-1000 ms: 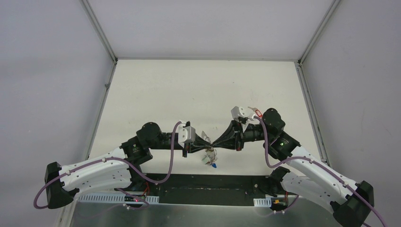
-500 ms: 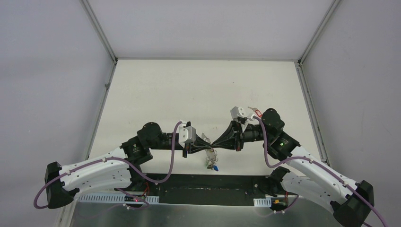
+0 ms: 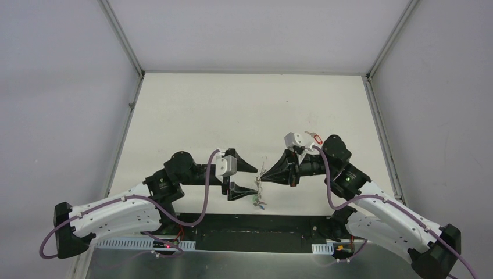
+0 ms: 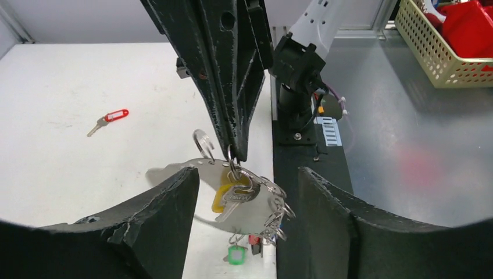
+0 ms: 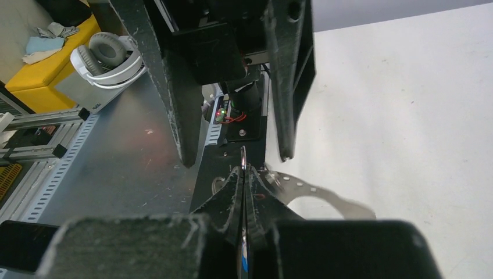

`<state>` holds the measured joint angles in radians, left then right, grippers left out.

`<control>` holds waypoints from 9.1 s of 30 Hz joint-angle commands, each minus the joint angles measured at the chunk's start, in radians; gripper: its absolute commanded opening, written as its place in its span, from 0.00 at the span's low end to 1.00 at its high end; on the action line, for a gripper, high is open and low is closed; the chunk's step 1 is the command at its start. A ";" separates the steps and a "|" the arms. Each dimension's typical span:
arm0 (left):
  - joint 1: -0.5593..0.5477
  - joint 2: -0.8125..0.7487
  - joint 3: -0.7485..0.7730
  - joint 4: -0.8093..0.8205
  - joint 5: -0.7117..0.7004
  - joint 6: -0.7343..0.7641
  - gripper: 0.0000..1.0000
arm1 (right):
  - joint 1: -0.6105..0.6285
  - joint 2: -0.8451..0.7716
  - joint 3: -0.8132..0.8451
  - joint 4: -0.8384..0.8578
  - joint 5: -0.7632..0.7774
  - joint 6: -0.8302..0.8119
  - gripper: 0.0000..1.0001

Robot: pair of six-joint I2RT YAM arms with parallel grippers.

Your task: Put the keys on the keyring

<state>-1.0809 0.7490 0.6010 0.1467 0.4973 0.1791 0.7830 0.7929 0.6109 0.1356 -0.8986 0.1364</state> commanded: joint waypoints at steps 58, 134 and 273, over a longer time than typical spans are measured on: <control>-0.004 -0.268 -0.018 -0.213 -0.407 -0.260 0.99 | 0.014 -0.093 0.132 -0.260 0.261 -0.153 0.00; 0.115 1.843 1.769 -0.496 -0.550 -0.448 0.62 | -0.217 -0.276 0.859 -0.733 0.658 -0.225 0.00; 0.239 0.617 0.109 -0.669 -0.326 -1.487 0.35 | -0.217 -0.345 0.216 -0.647 0.603 0.177 0.00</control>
<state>-0.8558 1.3102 0.6830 -0.5293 0.1139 -1.2942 0.5690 0.4515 0.8024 -0.5533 -0.2935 0.2943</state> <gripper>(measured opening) 0.374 0.005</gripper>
